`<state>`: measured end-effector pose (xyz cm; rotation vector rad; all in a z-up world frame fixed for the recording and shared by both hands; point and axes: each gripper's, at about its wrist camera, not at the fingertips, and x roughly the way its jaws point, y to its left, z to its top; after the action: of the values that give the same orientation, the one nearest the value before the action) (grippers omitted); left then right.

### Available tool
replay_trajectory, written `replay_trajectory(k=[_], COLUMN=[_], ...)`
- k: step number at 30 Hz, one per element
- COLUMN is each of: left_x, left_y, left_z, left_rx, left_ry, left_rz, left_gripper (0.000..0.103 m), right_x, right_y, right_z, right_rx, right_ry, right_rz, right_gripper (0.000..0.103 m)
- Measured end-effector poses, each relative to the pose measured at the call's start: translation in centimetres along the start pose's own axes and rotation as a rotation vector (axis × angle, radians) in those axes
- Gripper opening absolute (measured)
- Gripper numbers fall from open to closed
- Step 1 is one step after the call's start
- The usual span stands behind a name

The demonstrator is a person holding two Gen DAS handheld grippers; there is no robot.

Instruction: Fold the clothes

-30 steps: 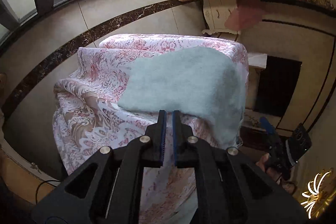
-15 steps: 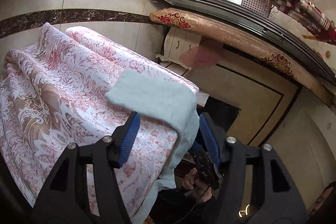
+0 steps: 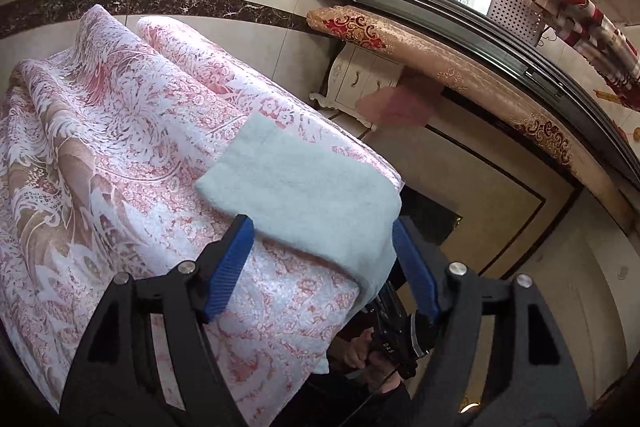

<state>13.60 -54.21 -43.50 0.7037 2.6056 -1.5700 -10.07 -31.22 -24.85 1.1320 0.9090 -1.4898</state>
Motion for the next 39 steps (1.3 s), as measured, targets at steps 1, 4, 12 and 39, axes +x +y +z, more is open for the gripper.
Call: replay_trajectory(k=[1, 4, 12, 39], left_x=[-0.5, -0.6, 3.0, 1.3], left_y=[0.5, 1.5, 1.5, -8.3], left_z=[-0.2, -0.2, 0.9, 3.0], left_rx=[-0.026, -0.082, -0.168, 0.424], left_ry=[-0.015, -0.027, 0.013, -0.137], left_rz=[-0.017, -0.037, -0.044, -0.018], left_gripper=[0.074, 0.078, 0.08, 0.003], right_x=[-0.2, -0.5, 0.1, -1.2], right_y=[0.0, 0.1, 0.6, -4.7], right_z=[0.1, 0.2, -0.3, -0.9], right_rx=[-0.001, -0.01, -0.041, 0.287], right_ry=[-0.003, -0.01, 0.007, -0.08], right_rz=[0.0, -0.002, -0.045, 0.043], right_gripper=[0.057, 0.057, 0.057, 0.004])
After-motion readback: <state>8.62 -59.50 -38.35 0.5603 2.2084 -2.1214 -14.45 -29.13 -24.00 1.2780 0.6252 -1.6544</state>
